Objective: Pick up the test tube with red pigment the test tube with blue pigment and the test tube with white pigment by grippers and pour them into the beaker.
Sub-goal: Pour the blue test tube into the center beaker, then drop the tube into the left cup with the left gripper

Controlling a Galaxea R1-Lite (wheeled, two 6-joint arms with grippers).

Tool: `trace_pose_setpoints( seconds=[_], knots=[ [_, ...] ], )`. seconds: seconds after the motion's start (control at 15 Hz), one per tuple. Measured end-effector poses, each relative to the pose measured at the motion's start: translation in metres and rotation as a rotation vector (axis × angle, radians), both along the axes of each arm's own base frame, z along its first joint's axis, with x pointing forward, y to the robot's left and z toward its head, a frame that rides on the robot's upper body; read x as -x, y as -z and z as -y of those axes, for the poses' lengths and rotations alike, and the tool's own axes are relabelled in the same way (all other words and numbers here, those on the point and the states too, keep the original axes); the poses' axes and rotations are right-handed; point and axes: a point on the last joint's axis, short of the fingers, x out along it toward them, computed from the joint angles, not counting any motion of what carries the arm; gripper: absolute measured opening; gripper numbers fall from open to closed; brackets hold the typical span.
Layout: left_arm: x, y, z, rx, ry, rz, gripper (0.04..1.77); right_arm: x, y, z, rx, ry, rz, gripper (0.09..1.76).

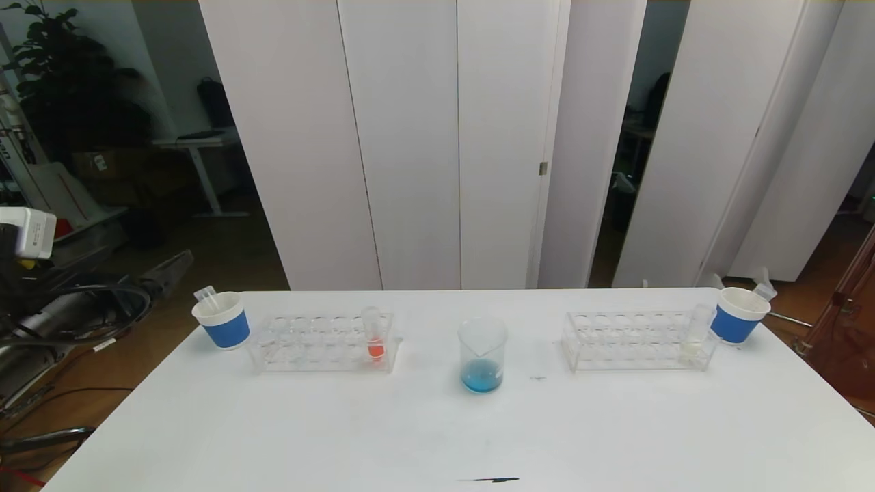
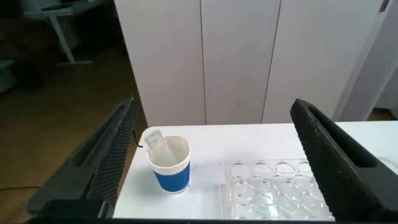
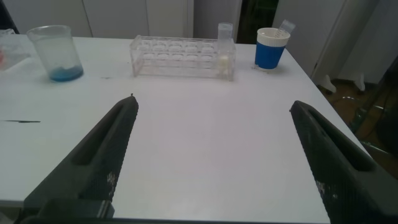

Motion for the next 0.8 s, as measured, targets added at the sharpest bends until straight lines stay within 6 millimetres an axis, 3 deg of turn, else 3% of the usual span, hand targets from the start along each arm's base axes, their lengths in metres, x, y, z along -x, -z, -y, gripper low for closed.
trace_pose_setpoints(
  seconds=[0.33, 0.8],
  knots=[
    [0.044, -0.004, 0.043, 0.023, 0.118, 0.017, 1.75, 0.000, 0.000, 0.000, 0.000, 0.000, 0.000, 1.75],
    [0.114, 0.008, 0.065, 0.048, 0.185, -0.005, 1.75, 0.000, 0.000, 0.000, 0.000, 0.000, 0.000, 1.75]
  ],
)
